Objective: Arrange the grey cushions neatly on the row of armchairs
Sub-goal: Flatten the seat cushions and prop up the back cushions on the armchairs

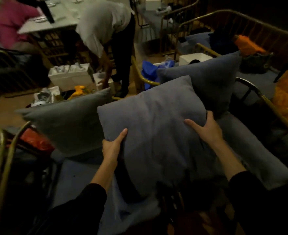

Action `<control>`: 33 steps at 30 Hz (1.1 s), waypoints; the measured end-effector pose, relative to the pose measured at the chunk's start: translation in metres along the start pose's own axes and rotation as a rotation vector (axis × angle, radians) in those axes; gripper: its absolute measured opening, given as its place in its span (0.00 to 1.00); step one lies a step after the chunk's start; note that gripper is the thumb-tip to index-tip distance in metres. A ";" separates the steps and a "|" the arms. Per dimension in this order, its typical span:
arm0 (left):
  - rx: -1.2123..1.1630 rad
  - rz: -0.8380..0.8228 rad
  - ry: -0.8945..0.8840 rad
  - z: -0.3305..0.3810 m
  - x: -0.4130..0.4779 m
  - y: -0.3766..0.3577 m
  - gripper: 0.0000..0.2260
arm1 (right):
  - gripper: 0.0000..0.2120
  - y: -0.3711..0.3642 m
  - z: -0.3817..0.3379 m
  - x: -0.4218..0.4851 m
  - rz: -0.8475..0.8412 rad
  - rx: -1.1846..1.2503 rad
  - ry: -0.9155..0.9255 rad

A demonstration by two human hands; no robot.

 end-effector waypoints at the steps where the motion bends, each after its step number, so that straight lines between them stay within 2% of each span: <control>1: 0.004 0.011 -0.010 0.007 0.005 0.026 0.52 | 0.42 -0.017 -0.017 -0.010 -0.019 0.003 0.013; 6: 0.049 0.096 -0.046 0.028 0.033 0.170 0.55 | 0.45 -0.114 -0.088 -0.080 -0.117 0.058 0.059; 8: 0.069 0.109 -0.043 0.030 0.040 0.219 0.50 | 0.48 -0.155 -0.103 -0.110 -0.153 0.081 0.044; 10: 0.094 0.115 -0.025 0.024 0.053 0.261 0.43 | 0.46 -0.194 -0.111 -0.136 -0.186 0.089 0.021; 14: 0.137 0.074 0.010 -0.009 0.086 0.319 0.41 | 0.46 -0.263 -0.104 -0.171 -0.253 0.078 -0.059; 18: 0.193 0.018 0.021 -0.041 0.111 0.341 0.44 | 0.49 -0.314 -0.074 -0.185 -0.307 0.098 -0.159; 24: 0.217 0.014 0.067 -0.084 0.130 0.348 0.47 | 0.37 -0.344 -0.052 -0.195 -0.356 0.058 -0.271; 29: 0.214 0.063 0.163 -0.120 0.139 0.349 0.40 | 0.36 -0.365 -0.040 -0.184 -0.423 0.041 -0.287; 33: 0.123 0.073 0.177 -0.115 0.155 0.343 0.38 | 0.36 -0.379 -0.057 -0.157 -0.436 0.077 -0.225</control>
Point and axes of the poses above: each hand's wrist, its own x-axis towards the middle knuckle, its own y-axis out of the back of the hand, z = x × y, the point moved 4 cm from there along x, towards the middle knuckle, and after that the axes turned 9 degrees about -x, right-handed, at the moved point
